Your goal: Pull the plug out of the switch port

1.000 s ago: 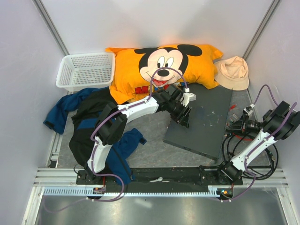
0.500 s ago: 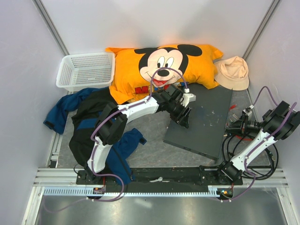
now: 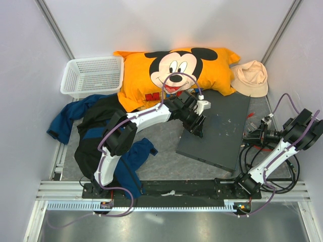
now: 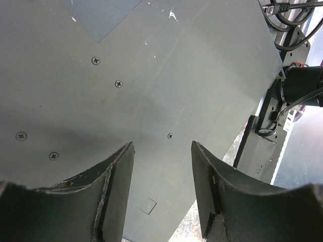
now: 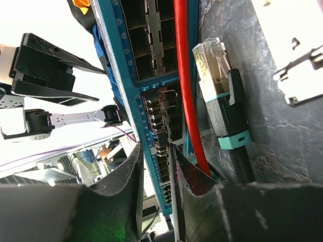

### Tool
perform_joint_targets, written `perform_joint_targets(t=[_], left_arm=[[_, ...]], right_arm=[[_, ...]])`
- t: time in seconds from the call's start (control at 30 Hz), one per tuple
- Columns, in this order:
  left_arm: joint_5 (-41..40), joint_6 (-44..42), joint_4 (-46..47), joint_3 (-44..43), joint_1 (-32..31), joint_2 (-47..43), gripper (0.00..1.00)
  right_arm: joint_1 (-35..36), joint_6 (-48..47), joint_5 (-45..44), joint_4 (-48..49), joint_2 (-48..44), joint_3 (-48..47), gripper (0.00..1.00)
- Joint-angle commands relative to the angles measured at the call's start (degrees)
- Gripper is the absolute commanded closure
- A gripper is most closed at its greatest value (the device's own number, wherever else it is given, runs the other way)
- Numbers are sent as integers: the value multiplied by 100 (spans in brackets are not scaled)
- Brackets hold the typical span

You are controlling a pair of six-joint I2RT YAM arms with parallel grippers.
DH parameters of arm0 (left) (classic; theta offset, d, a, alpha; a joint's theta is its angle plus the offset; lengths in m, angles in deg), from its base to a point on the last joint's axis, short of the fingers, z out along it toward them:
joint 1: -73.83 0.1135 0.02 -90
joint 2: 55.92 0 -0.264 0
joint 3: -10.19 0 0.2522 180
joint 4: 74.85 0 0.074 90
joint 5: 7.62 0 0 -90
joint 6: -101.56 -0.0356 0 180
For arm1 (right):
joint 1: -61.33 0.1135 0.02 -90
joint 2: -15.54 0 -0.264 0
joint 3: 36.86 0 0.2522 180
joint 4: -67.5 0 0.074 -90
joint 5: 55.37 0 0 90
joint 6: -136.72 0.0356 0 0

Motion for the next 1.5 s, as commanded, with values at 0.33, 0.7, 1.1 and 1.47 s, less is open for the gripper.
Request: perform_joint_targets(t=[0.33, 0.7, 1.1, 1.47], left_arm=[[-62, -284, -36, 10, -16, -101, 43], [0, -231, -36, -25, -25, -23, 43], [-9, -240, -36, -34, -60, 12, 43], [8, -240, -28, -34, -69, 57, 43]], right_arm=[[-277, 213, -794, 1442, 308, -35, 76], [-119, 99, -601, 1654, -70, 229, 58], [180, 416, -39, 1988, -228, 440, 64], [611, -734, 560, 1006, 96, 265, 99]])
